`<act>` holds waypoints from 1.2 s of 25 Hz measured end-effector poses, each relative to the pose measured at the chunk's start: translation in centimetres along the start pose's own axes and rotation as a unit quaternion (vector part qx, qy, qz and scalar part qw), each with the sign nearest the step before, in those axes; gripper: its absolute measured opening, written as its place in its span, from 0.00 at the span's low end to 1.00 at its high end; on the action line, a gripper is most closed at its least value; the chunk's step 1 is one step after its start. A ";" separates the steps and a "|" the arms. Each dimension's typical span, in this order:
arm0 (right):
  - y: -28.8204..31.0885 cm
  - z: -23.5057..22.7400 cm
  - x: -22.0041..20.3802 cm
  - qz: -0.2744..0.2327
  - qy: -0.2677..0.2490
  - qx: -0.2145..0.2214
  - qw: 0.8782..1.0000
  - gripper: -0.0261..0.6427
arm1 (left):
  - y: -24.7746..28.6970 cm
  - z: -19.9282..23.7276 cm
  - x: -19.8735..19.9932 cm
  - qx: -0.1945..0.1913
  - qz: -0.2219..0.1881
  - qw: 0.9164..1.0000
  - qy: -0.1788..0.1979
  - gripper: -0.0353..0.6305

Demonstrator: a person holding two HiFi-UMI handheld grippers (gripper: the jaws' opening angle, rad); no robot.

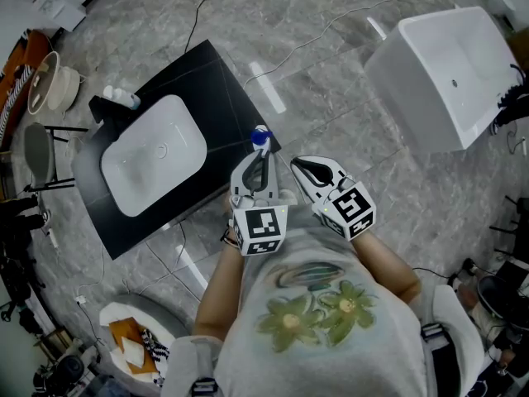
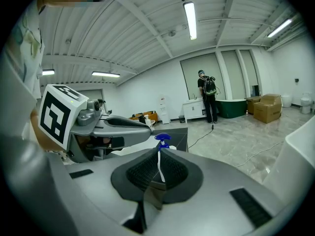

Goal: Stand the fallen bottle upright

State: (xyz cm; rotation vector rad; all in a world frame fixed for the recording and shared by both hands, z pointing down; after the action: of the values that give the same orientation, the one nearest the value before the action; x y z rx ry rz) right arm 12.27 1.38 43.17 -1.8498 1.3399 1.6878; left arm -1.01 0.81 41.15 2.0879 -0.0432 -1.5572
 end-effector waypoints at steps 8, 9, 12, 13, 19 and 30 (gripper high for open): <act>-0.4 0.3 0.5 -0.006 -0.003 0.004 1.000 0.11 | -1.7 -0.5 -0.2 -0.018 -0.029 0.998 -0.046 0.08; -0.4 0.3 0.5 -0.006 -0.002 0.004 1.000 0.11 | -1.9 -0.5 -0.3 -0.021 -0.028 0.998 -0.054 0.08; -0.4 0.4 0.5 -0.006 -0.002 0.005 1.000 0.11 | -2.3 -0.6 -0.5 -0.024 -0.027 0.996 -0.075 0.08; -0.3 0.5 0.5 -0.006 -0.001 0.006 1.000 0.11 | -2.4 -0.6 -0.7 -0.024 -0.026 0.996 -0.082 0.08; 0.2 1.0 0.5 0.002 -0.004 0.014 1.000 0.11 | -2.9 -0.7 -1.6 -0.034 -0.012 0.995 -0.096 0.08; 1.1 2.2 0.5 0.015 -0.020 0.031 0.999 0.11 | -3.4 -0.4 -2.3 -0.036 -0.002 0.995 -0.098 0.08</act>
State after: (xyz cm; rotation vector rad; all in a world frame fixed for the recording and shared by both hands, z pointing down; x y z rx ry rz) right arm 9.93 2.22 42.50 -1.7621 1.3945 1.6696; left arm -2.33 4.62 41.81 1.8753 -0.0525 -1.7344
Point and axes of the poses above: the fingertips, and each gripper's own axes: y forward along the fingers, z to its left, x out of its top, the point moved 8 cm from there along -y, backward along the fingers, and after that the axes turned 5 degrees about x, right-handed, at the moved point
